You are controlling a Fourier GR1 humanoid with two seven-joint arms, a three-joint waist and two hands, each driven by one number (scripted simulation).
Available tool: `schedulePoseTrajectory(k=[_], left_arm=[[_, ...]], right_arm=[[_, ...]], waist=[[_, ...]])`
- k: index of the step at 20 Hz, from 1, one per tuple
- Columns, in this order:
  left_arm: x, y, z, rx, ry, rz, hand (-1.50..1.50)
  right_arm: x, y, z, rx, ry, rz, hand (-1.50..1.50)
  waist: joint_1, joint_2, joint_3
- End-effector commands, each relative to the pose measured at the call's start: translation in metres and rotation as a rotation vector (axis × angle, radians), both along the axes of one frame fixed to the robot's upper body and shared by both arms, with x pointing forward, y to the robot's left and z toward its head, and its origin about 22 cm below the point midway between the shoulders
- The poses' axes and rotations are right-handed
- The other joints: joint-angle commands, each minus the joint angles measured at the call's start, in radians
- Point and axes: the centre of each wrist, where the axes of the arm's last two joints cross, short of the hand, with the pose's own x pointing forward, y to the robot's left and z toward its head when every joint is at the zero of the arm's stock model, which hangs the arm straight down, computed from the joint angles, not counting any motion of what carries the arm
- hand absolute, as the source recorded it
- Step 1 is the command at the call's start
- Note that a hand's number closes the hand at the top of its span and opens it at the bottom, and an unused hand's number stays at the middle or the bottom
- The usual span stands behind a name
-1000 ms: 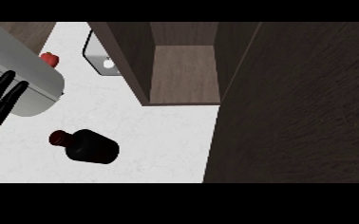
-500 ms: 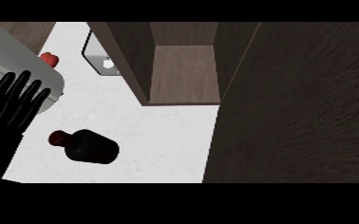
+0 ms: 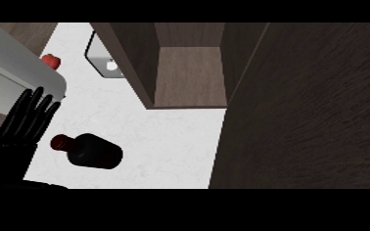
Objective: Pick up the wine, place it into the cabinet and close the cabinet
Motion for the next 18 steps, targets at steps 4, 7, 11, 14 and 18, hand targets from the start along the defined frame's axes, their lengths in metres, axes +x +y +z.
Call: schedulePoseTrajectory(k=[4,7,11,14,18], left_arm=[[-0.008,0.008,-0.049,0.035,0.034,0.020,-1.50],[-0.025,0.019,-0.050,0.018,0.037,0.041,-1.50],[-0.011,0.025,-0.077,0.040,0.087,0.011,-1.50],[-0.009,0.021,-0.084,0.026,0.086,0.010,-1.50],[0.000,0.028,-0.097,0.045,0.096,0.038,-1.50]], right_arm=[[-0.028,-0.007,0.021,0.001,-0.094,-0.054,-1.50],[-0.042,-0.013,0.027,0.017,-0.084,-0.050,-1.50],[-0.037,-0.010,0.022,0.000,-0.103,-0.046,-1.50],[-0.035,-0.013,0.028,-0.006,-0.096,-0.040,-1.50],[-0.043,-0.021,0.029,-0.008,-0.086,-0.038,-1.50]], waist=[[0.001,0.000,0.000],[0.001,-0.003,0.000],[-0.008,-0.001,0.000],[0.000,0.001,0.000],[-0.005,0.001,0.001]])
